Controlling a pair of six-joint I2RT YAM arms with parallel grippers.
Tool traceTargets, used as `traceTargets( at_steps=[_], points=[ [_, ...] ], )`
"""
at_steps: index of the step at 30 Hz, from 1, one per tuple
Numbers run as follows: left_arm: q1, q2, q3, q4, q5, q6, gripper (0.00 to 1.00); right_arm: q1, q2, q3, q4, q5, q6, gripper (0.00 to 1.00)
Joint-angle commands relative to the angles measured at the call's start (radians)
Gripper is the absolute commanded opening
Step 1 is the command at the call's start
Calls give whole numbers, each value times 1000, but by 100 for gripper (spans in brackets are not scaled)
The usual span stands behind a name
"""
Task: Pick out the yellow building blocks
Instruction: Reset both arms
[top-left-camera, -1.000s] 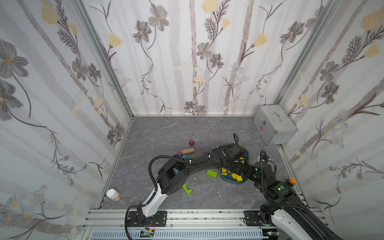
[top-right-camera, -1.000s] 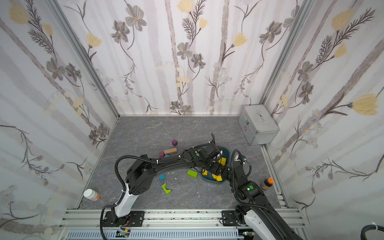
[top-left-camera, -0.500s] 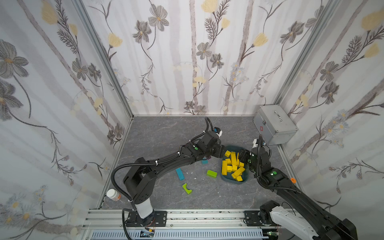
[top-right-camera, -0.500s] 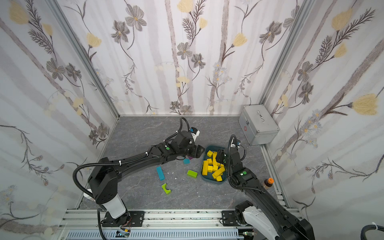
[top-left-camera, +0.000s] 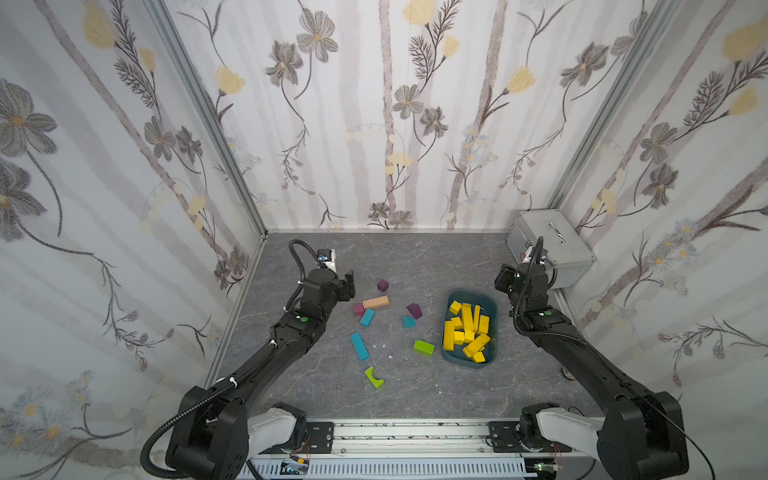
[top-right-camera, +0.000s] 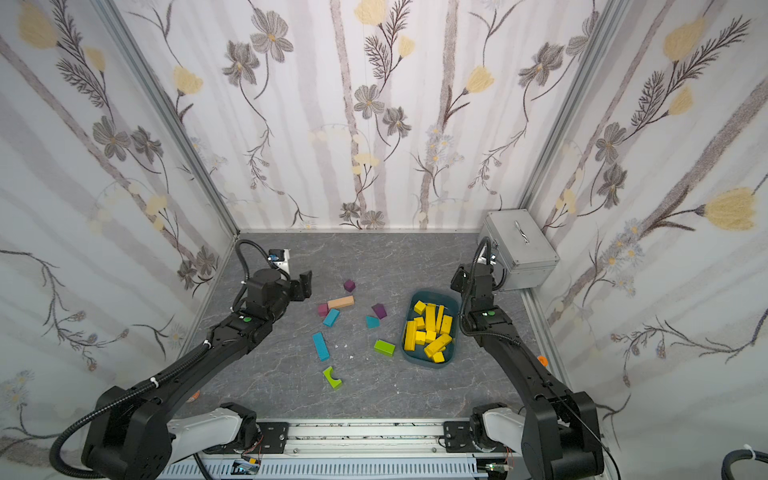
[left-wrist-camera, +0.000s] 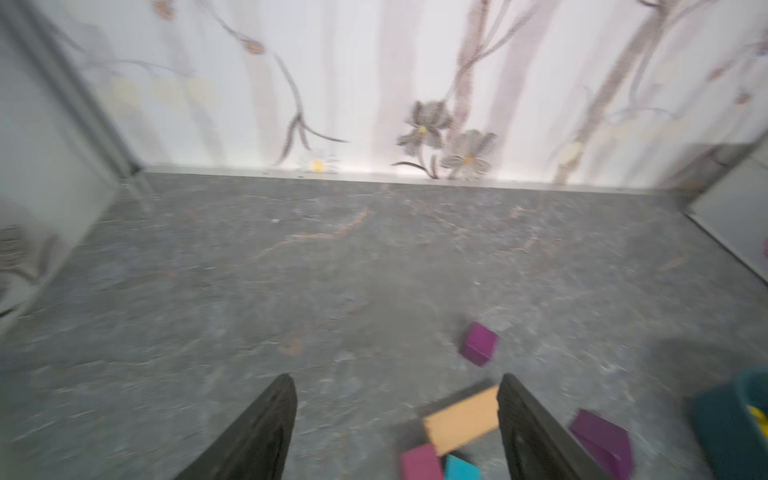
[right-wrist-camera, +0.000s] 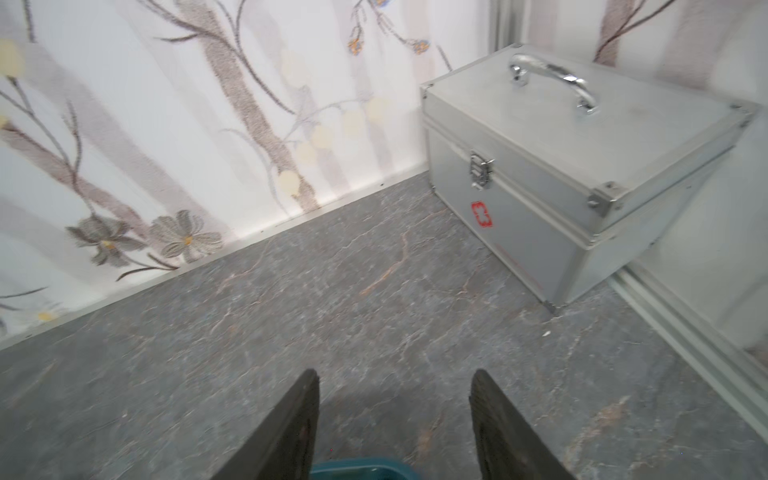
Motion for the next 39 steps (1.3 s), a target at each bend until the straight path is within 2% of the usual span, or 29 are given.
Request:
traceTargets(
  at_steps=[1,3,7,8,11,15,17,18,19,20,21,24,39],
  points=[
    [114,-5,-66,97,-3,53,80,-44,-9,-80,219,33,-153,61],
    [196,20,-144,209,60,74,81,-73,14,-151,348,6,-217,62],
    [300,136,-291,558,206,134,82,-81,79,-271,599,-75,-316,63],
    [330,139,-256,459,261,120,83,-82,93,-311,681,-97,-339,63],
    [357,242,-243,502,398,131,83,-121,119,-438,929,-174,-324,64],
    [365,400,-317,765,461,144,84,-257,163,-496,1062,-438,-252,65],
    [364,405,-331,796,416,128,85,-253,159,-483,1023,-435,-263,67],
    [359,404,-328,785,322,102,99,-242,160,-475,1012,-412,-270,69],
    [357,404,-320,775,229,68,100,-231,156,-468,989,-389,-277,71],
    [353,397,-327,771,205,62,100,-221,161,-471,1003,-375,-280,79],
    [347,404,-326,782,185,65,100,-219,157,-469,992,-370,-282,99],
    [317,402,-315,761,120,81,100,-219,157,-471,997,-371,-282,100],
    [304,402,-312,751,104,94,100,-219,157,-471,998,-371,-282,100]
  ],
)
